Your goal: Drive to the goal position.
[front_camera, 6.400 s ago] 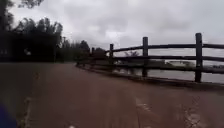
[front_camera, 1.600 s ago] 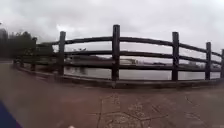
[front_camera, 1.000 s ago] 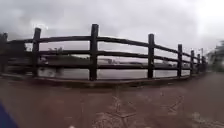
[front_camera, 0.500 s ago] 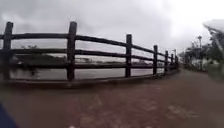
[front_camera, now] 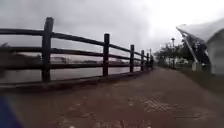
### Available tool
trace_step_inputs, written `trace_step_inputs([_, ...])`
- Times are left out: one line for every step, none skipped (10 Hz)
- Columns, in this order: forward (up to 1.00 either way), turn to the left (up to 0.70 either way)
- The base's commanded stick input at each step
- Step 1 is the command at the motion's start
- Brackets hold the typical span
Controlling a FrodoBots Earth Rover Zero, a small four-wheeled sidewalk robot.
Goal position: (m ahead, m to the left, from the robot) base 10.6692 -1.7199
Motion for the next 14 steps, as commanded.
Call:
trace_step_inputs([0.0,-0.7])
trace_step_inputs([0.0,-0.7])
trace_step_inputs([0.0,-0.7])
trace_step_inputs([0.64,-0.38])
trace_step_inputs([0.7,-0.35])
trace_step_inputs([0.7,-0.35])
trace_step_inputs([0.7,-0.35])
trace_step_inputs([0.7,-0.35])
trace_step_inputs([0.7,-0.35])
trace_step_inputs([0.7,-0.35])
trace_step_inputs([0.7,-0.35])
trace_step_inputs([0.7,-0.35])
trace_step_inputs([0.7,-0.35])
trace_step_inputs([0.7,-0.35])
